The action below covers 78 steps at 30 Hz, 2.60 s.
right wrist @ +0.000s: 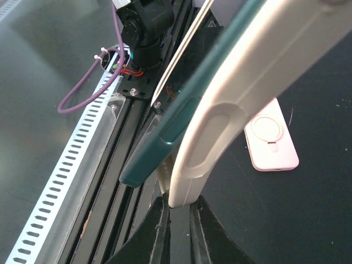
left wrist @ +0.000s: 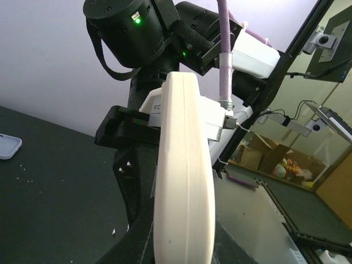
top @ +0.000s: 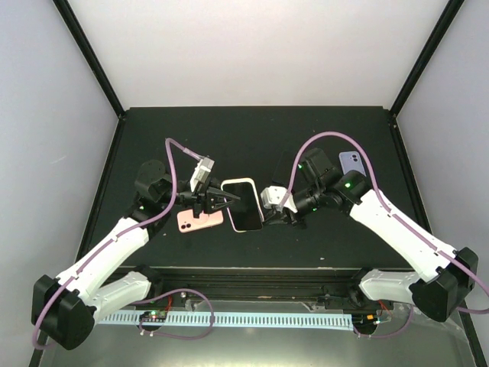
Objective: Take the phone out of the phone case
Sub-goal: Remove the phone case from the phone.
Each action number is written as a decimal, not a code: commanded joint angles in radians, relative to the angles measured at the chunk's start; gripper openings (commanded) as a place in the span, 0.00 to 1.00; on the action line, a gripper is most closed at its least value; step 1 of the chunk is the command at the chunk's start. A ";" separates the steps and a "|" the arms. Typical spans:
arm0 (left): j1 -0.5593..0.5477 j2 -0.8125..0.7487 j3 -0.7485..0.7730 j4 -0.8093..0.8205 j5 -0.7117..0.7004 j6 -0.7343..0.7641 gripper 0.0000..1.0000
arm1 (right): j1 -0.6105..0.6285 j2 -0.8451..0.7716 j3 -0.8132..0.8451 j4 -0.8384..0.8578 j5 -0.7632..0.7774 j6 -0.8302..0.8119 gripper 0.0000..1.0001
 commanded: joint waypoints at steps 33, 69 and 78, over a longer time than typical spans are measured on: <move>-0.038 -0.043 0.023 0.065 0.088 -0.052 0.02 | -0.074 -0.016 0.019 0.505 0.229 0.573 0.74; -0.014 -0.003 0.022 0.005 -0.026 -0.019 0.02 | -0.062 -0.029 0.012 0.567 -0.280 0.655 0.31; 0.028 0.056 0.036 -0.059 -0.255 -0.021 0.02 | -0.063 -0.042 -0.049 0.544 -0.308 0.683 0.01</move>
